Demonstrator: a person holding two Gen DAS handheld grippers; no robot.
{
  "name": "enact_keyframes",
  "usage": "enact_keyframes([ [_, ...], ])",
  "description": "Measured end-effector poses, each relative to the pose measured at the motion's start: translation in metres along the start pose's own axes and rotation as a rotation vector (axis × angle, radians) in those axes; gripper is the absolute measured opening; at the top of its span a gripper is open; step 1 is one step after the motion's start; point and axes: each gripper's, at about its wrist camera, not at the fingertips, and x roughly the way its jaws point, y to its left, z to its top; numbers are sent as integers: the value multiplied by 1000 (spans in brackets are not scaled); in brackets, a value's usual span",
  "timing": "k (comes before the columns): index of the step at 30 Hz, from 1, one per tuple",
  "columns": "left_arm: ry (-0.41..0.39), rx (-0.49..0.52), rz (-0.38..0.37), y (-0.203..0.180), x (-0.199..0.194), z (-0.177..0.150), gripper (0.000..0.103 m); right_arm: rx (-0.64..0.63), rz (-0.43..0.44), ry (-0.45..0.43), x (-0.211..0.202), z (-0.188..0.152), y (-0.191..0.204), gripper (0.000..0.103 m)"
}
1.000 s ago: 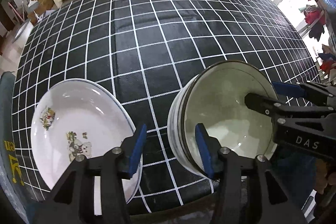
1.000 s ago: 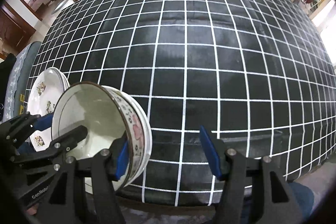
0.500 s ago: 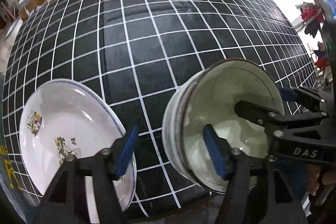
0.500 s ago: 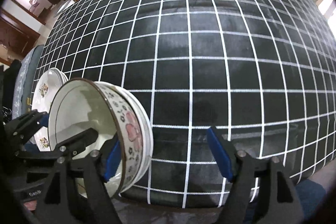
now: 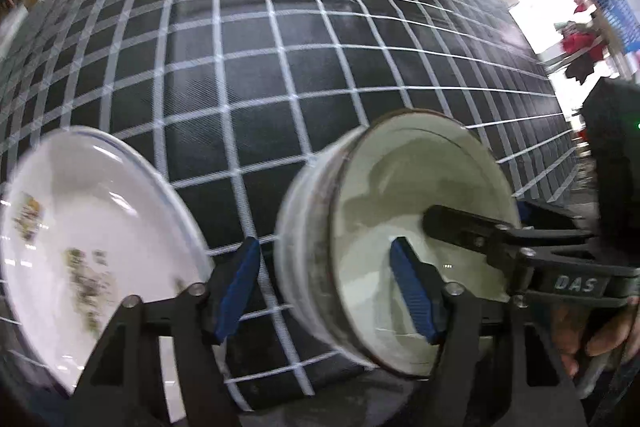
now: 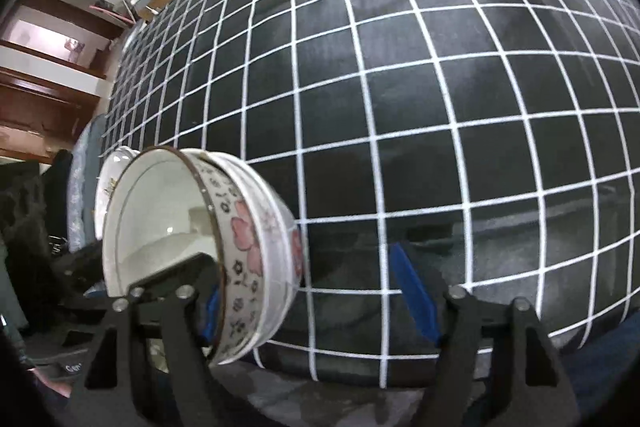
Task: Organize plates and bowls
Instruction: 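Lift the bowl stack with both tools and lower it onto the plate stack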
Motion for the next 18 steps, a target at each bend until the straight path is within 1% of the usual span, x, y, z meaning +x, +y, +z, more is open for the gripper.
enact_keyframes([
  [1, -2, -6, -21, 0, 2, 0, 58, -6, 7, -2, 0, 0, 2, 60],
  [2, -6, -1, -18, -1, 2, -1, 58, -13, 14, 0, 0, -1, 6, 55],
  [5, -15, 0, -26, -2, 4, -6, 57, 0, 49, 16, 1, 1, 8, 47],
  [8, -13, -14, -32, -1, 3, -6, 56, 35, 85, 27, 7, 4, 10, 46],
  [11, -13, -34, -29, 2, 2, -6, 56, 88, 124, 36, 9, 3, 4, 46],
  [12, -18, -39, -23, 5, -1, -8, 56, 105, 145, 39, 11, 2, 2, 46],
  [13, -21, -42, -21, 7, -3, -8, 56, 124, 172, 49, 13, 1, 1, 43],
  [14, -25, -42, -16, 6, -3, -8, 56, 147, 191, 54, 14, 0, 0, 44],
  [18, -48, -18, 21, -4, -3, -11, 56, 124, 129, 29, 10, -1, 11, 44],
])
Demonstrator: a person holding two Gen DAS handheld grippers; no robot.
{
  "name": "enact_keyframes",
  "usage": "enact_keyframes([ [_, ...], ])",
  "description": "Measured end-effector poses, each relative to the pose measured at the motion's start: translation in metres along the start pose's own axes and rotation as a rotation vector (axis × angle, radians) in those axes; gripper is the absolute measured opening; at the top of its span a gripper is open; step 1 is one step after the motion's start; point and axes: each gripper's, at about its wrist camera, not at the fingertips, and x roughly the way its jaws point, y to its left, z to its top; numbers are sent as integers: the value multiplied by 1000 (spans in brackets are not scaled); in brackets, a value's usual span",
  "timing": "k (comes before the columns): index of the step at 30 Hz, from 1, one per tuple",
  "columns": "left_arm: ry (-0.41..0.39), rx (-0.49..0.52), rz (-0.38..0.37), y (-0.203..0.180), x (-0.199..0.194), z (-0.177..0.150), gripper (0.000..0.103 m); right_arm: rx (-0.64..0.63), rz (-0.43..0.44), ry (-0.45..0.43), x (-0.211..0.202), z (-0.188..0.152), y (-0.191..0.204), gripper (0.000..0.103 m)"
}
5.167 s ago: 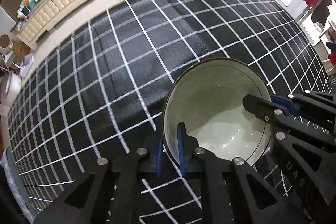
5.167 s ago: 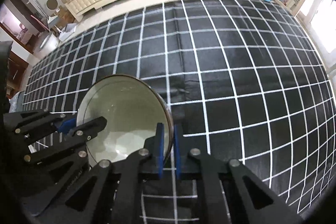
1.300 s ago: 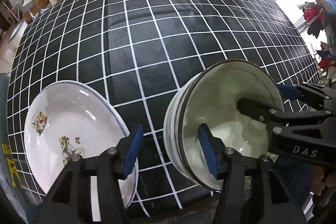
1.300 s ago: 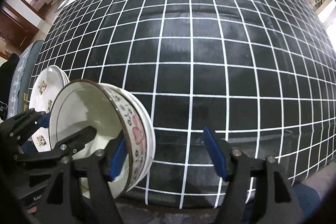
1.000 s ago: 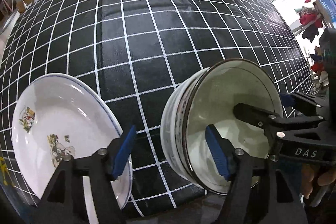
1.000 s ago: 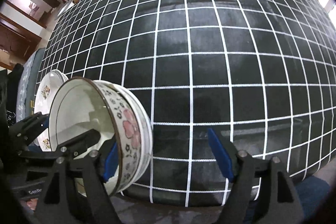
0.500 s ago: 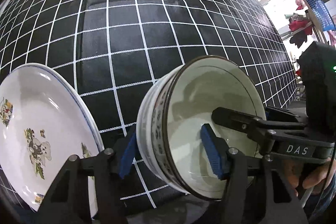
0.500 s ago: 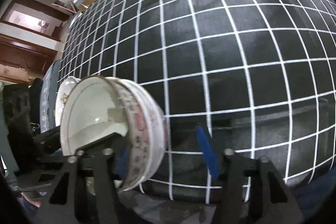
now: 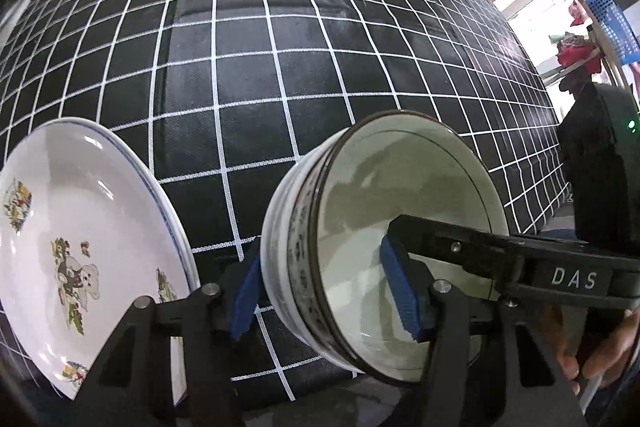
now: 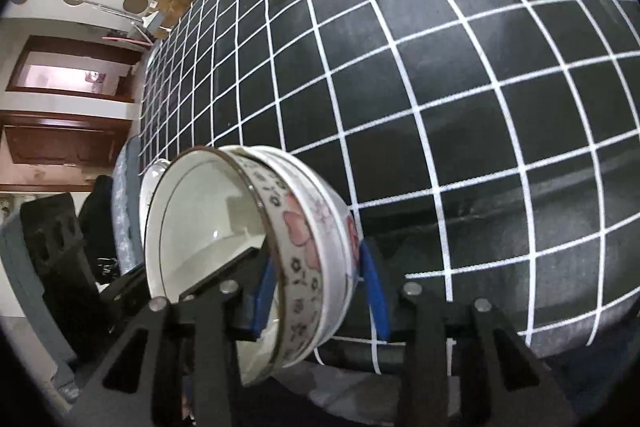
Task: Organize plates and bowls
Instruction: 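Lift the bowl stack with both tools and lower it onto the plate stack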
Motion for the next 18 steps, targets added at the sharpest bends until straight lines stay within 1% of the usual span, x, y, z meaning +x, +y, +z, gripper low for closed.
enact_keyframes([
  [5, -12, -4, 18, -8, 1, -1, 56, -21, -52, -12, 6, -2, 15, 43],
  [7, -16, 0, 23, -12, 2, -1, 56, -11, -65, -10, 10, 1, 22, 43],
  [12, -6, -13, 39, -14, 1, 0, 56, 35, -58, -4, 16, 3, 25, 43],
  [18, -26, -8, 44, -14, -11, 3, 55, 24, -50, -19, 4, 2, 31, 43],
])
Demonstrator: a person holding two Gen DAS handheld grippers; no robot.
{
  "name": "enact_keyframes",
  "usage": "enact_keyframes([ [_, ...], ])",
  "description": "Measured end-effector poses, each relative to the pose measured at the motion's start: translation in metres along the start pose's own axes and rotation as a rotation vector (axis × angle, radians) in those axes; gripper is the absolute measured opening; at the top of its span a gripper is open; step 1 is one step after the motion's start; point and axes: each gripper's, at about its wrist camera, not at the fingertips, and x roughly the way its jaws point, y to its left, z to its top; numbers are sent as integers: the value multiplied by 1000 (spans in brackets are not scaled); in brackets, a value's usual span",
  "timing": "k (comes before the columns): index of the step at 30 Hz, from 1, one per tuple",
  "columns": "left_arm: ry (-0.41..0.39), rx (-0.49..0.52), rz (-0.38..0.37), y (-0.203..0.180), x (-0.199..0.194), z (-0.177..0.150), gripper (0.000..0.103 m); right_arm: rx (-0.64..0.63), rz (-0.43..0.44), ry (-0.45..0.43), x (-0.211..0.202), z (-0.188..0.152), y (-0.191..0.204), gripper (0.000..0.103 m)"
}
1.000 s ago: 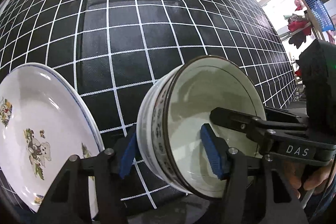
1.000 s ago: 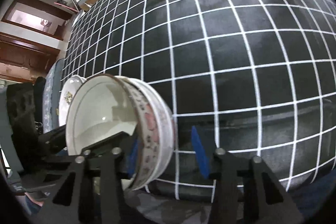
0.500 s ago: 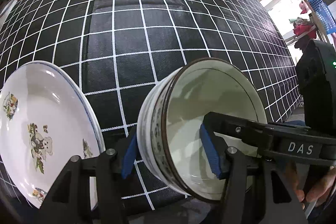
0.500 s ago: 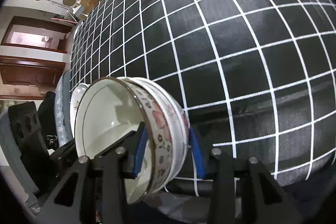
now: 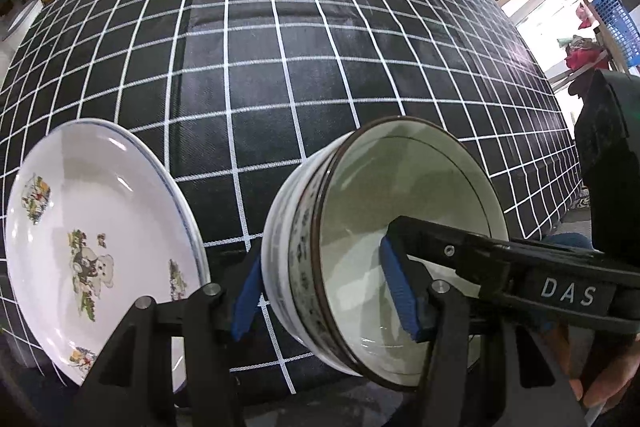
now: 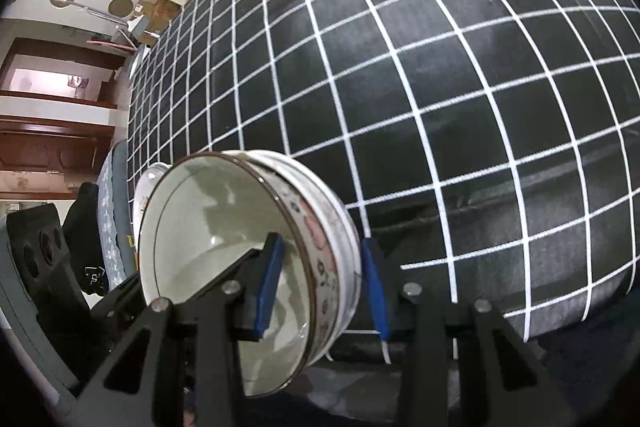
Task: Organize plates and bowls
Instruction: 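Lift the bowl stack with both tools and lower it onto the plate stack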
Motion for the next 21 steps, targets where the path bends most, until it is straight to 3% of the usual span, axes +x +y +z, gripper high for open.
enact_keyframes([
  [8, -65, -17, 6, 10, -40, 12, 55, -82, 7, -21, -11, 7, 48, 43],
  [21, -131, -170, 89, 104, -91, -3, 55, -249, 14, 78, 47, -1, 142, 43],
])
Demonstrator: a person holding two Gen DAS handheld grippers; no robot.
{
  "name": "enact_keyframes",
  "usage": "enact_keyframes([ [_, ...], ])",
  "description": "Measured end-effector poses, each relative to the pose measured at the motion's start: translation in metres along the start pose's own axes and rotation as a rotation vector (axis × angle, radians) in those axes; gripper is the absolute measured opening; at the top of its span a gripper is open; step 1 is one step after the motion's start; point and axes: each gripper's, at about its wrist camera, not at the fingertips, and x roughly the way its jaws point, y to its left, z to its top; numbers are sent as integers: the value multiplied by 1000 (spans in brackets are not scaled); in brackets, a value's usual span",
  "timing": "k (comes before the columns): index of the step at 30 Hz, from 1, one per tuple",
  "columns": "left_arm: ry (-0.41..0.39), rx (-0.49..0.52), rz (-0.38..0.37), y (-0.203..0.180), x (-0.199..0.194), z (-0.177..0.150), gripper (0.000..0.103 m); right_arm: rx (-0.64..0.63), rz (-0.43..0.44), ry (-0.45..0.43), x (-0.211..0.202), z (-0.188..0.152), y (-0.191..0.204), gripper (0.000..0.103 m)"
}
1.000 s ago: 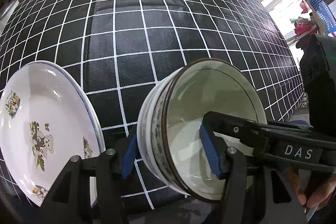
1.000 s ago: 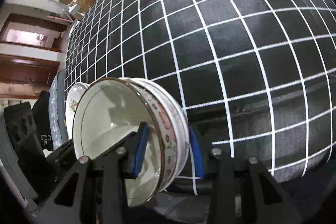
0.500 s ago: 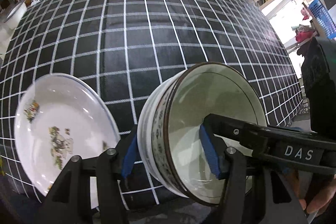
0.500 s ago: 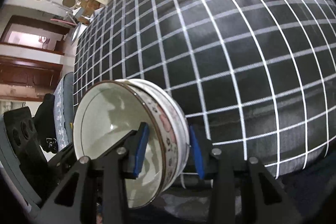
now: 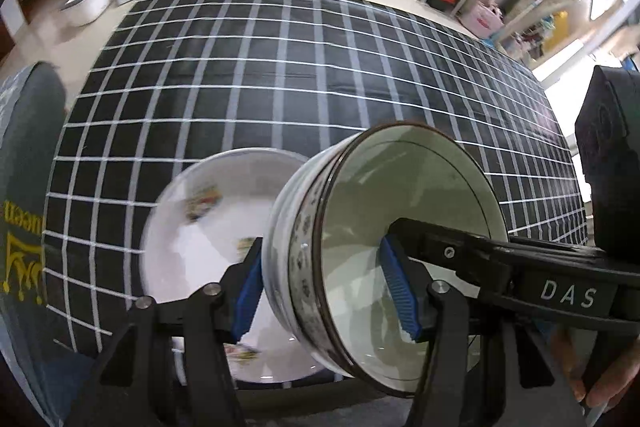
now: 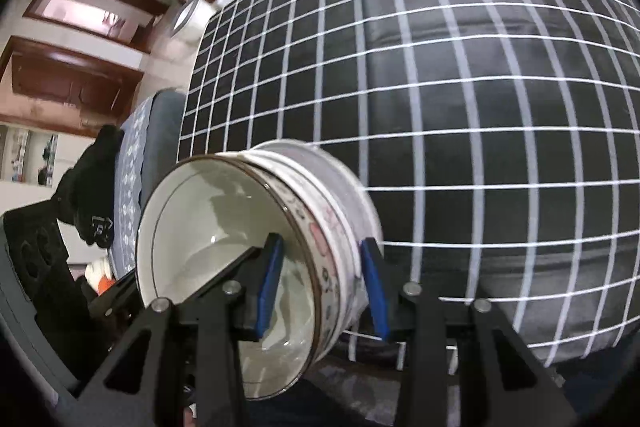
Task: Organize plates and bowls
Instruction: 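Lift the bowl stack with both tools and lower it onto the plate stack, then open both tools and pull them back from the stack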
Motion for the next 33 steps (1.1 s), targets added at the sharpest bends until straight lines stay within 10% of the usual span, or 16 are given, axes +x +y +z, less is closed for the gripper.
enact_keyframes([
  [26, -15, -89, -71, 63, 25, -11, 54, -55, -65, 28, 36, 7, 20, 44],
  [33, -44, -9, 22, 53, 20, -5, 54, -195, -205, -45, 30, 8, 44, 47],
])
